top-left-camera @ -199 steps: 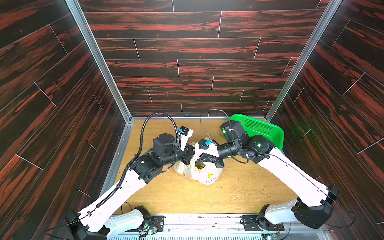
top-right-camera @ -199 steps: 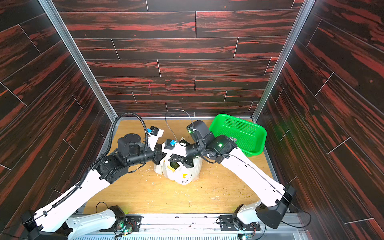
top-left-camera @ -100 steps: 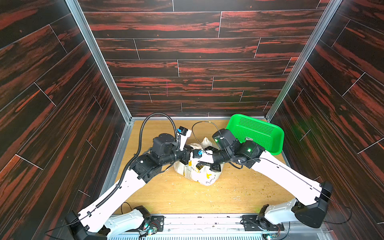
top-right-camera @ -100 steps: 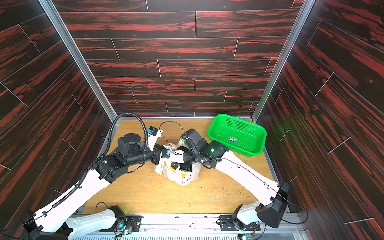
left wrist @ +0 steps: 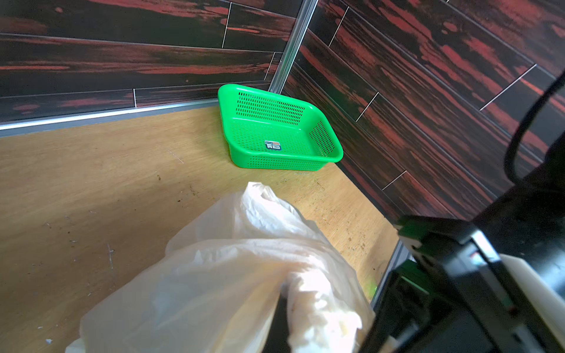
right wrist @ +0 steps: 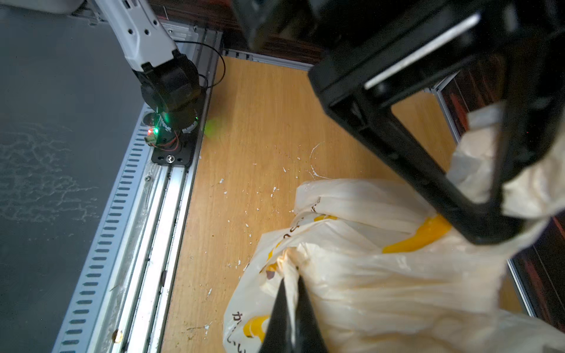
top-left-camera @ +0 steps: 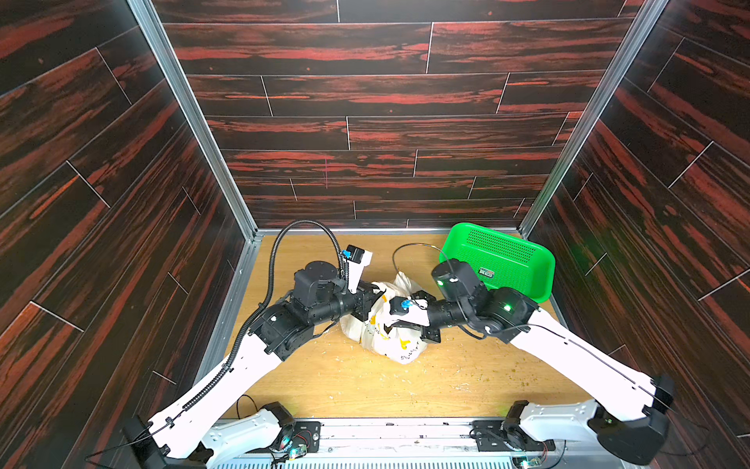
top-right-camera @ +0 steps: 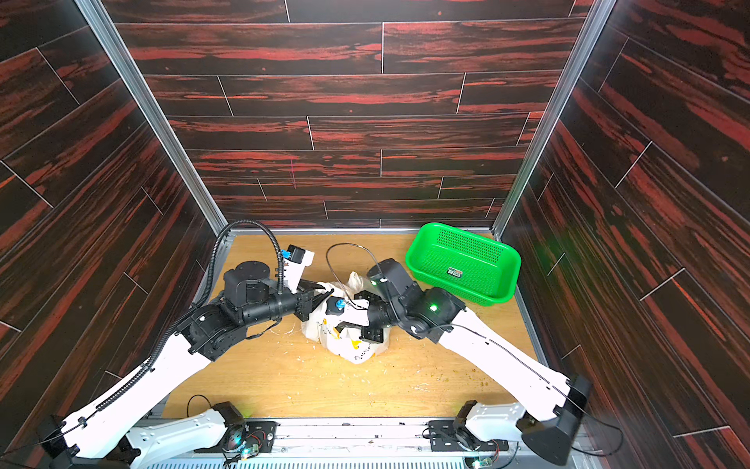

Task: Place the pineapple into a plastic bag & tie a knot
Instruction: Cross the plastic bag at the center of the board.

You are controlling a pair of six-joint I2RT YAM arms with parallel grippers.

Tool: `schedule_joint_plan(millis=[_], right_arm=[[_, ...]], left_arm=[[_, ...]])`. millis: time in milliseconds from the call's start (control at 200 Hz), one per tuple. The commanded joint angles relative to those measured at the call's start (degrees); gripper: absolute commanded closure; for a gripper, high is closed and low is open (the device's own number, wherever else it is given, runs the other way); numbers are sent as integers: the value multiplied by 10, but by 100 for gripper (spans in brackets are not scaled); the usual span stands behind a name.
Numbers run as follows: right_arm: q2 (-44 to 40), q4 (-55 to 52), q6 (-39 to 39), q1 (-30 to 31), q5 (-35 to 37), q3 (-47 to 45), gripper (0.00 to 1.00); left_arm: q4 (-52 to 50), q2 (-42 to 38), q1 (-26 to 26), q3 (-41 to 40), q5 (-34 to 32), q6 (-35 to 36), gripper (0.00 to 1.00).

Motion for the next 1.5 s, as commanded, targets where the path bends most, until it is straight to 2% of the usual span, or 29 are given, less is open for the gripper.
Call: schedule_joint_plan(millis=[0, 125, 261, 481, 666, 957, 1283, 1498], right_arm=[[-34, 44, 57, -15, -51, -16, 100], [-66, 147, 163, -39, -56, -49, 100], [-68, 230, 257, -41, -27, -71, 100], [-71, 288, 345, -55, 57, -82, 100], [-86, 318, 389, -58, 108, -105, 100], [-88, 302, 380, -64, 101, -74, 100], [-85, 297, 386, -72, 147, -57, 100], [-82, 290, 393, -72, 189, -46, 100]], left_arm=[[34, -19, 2, 9, 5, -1, 100], [35, -21, 2, 3, 31, 14, 100], [39, -21, 2, -7, 57, 45, 100], [3, -5, 4, 8, 31, 99, 100], [38, -19, 4, -3, 23, 128, 100], [-3, 9, 10, 28, 43, 176, 100], [15, 18, 27, 17, 55, 173, 100], [39, 21, 30, 12, 106, 198, 100]])
